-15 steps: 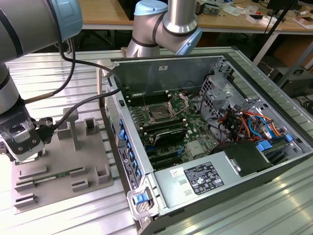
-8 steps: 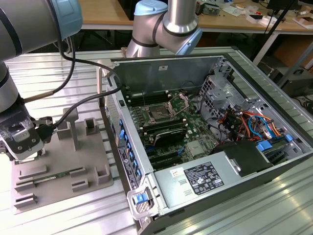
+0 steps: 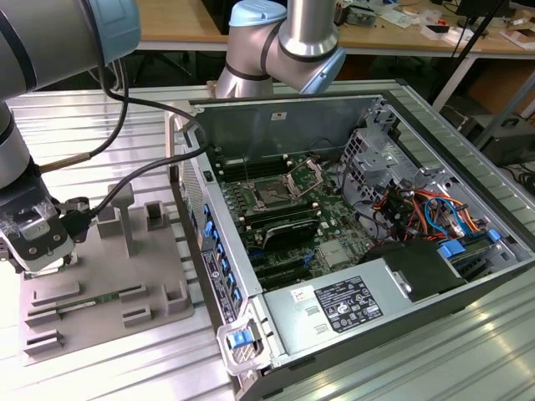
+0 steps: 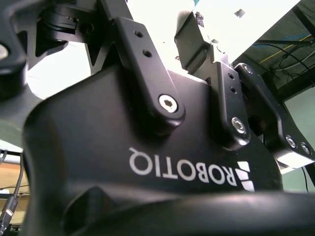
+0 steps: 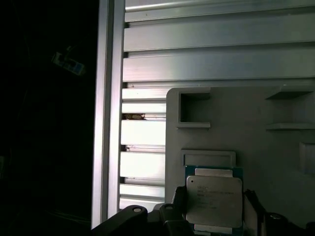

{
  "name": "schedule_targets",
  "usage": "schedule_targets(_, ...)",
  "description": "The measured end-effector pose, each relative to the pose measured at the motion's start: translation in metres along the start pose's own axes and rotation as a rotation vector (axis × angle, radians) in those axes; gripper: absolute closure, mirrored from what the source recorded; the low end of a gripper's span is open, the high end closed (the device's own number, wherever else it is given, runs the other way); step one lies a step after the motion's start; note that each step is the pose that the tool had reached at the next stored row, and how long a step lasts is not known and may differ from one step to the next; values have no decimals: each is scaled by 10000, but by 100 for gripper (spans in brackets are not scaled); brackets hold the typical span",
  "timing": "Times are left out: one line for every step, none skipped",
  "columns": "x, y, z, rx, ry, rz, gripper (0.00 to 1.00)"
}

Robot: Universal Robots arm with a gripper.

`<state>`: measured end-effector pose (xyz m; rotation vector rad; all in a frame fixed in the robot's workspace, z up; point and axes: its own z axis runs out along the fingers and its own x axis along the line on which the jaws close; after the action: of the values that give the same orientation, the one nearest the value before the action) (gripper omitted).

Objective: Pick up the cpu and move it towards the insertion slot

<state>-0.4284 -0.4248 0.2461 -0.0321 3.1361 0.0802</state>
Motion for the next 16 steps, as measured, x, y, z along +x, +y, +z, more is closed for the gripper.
schedule_targets(0, 0, -4, 0, 0, 0, 46)
schedule_targets(0, 0, -7, 0, -1, 0, 46)
schedule_targets(0, 1, -15, 1, 0, 0, 46)
schedule_targets(0, 1, -22, 0, 0, 0, 46)
schedule_targets(0, 1, -26, 0, 0, 0, 46)
schedule_targets(0, 1, -29, 0, -1, 0, 46)
schedule_targets(0, 1, -32, 0, -1, 0, 46)
schedule_targets(0, 2, -34, 0, 0, 0, 46)
schedule_targets(0, 2, -38, 0, -1, 0, 46)
schedule_targets(0, 2, -41, 0, 0, 0, 46)
schedule_targets(0, 2, -43, 0, 0, 0, 46)
schedule_targets(0, 2, -45, 0, 0, 0, 46)
schedule_targets(0, 2, -46, 0, -1, 0, 46)
schedule_targets(0, 3, -49, 0, 0, 0, 46)
schedule_targets(0, 3, -51, 0, 0, 0, 46)
schedule_targets(0, 3, -54, 0, 0, 0, 46)
